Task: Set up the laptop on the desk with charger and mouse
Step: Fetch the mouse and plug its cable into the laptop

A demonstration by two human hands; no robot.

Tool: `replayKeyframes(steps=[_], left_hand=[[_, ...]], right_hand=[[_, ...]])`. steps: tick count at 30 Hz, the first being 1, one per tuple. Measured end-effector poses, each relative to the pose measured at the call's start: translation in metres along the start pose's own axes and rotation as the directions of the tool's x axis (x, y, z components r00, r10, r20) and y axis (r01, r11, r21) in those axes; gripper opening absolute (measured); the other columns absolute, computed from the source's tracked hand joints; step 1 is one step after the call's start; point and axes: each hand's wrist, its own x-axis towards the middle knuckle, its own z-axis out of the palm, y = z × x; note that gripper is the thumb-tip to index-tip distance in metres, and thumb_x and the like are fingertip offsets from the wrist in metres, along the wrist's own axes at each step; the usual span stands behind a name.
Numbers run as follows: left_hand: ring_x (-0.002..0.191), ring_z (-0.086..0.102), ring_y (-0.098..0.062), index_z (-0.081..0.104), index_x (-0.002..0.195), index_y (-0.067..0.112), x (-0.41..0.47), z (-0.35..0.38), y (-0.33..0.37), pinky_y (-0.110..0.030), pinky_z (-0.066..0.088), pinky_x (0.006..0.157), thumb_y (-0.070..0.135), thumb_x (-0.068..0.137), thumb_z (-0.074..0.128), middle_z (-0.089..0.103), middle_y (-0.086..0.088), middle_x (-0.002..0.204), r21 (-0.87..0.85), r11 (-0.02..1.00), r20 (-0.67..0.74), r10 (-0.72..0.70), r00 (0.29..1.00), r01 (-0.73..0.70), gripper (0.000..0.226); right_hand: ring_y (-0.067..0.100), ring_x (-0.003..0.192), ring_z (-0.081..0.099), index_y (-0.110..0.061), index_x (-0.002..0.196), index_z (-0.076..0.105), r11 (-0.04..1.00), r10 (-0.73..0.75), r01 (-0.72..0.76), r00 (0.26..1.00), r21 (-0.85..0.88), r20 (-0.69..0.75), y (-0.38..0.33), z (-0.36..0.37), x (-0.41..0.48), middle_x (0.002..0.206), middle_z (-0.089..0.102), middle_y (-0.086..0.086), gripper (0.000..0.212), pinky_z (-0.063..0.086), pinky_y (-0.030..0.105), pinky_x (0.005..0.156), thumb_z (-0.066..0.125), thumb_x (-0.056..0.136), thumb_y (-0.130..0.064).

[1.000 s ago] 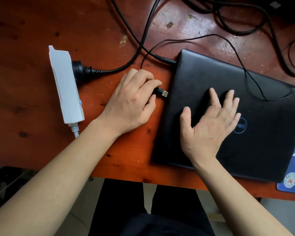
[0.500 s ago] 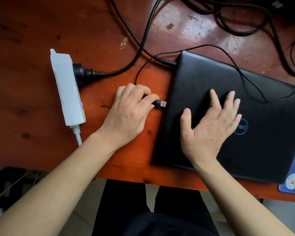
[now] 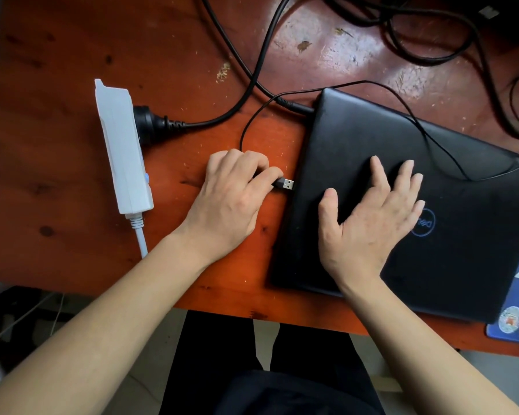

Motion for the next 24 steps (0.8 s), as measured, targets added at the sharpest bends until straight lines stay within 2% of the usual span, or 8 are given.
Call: replayKeyframes(steps=[4, 11, 19, 24], left_hand=[[0.088, 0.051, -0.026, 0.067, 0.112, 0.008, -0.001, 0.002, 0.004, -0.038, 0.033, 0.088, -0.001, 0.090, 0.064, 0.058, -0.010, 0.100, 0.002, 1.000, -0.010, -0.031, 0.999, 0.031, 0.025], [0.089, 0.051, -0.024, 0.067, 0.113, 0.006, -0.020, 0.001, 0.004, -0.039, 0.034, 0.093, 0.001, 0.093, 0.062, 0.058, -0.010, 0.099, -0.013, 1.000, 0.007, 0.014, 1.000, -0.014, 0.021], [0.089, 0.052, -0.026, 0.067, 0.114, 0.007, -0.022, 0.001, 0.007, -0.039, 0.035, 0.093, -0.001, 0.090, 0.064, 0.059, -0.010, 0.100, 0.005, 1.000, -0.012, 0.008, 1.000, -0.008, 0.025], [0.091, 0.051, -0.026, 0.067, 0.115, 0.007, -0.019, -0.002, 0.004, -0.040, 0.036, 0.091, 0.000, 0.089, 0.065, 0.059, -0.010, 0.102, 0.023, 0.999, 0.023, 0.045, 0.999, -0.046, 0.027]], right_hand=[[0.037, 0.153, 0.007, -0.015, 0.151, 0.036, 1.000, -0.001, 0.001, 1.000, 0.005, 0.000, 0.000, -0.001, 0.000, 0.164, 0.016, 0.019, 0.073, 0.004, 0.060, 0.122, 0.047, 0.090, -0.053], [0.037, 0.153, 0.007, -0.015, 0.151, 0.036, 1.000, 0.005, -0.005, 1.000, 0.011, 0.003, -0.001, -0.001, 0.000, 0.164, 0.016, 0.019, 0.073, 0.005, 0.060, 0.121, 0.046, 0.090, -0.054], [0.037, 0.153, 0.007, -0.016, 0.151, 0.036, 1.000, 0.001, -0.001, 1.000, 0.011, -0.006, 0.000, 0.000, -0.001, 0.164, 0.017, 0.019, 0.073, 0.005, 0.060, 0.121, 0.045, 0.090, -0.055], [0.037, 0.153, 0.008, -0.017, 0.151, 0.037, 1.000, 0.003, -0.002, 1.000, 0.011, -0.011, 0.000, 0.000, -0.001, 0.164, 0.018, 0.018, 0.073, 0.005, 0.059, 0.121, 0.045, 0.089, -0.055]])
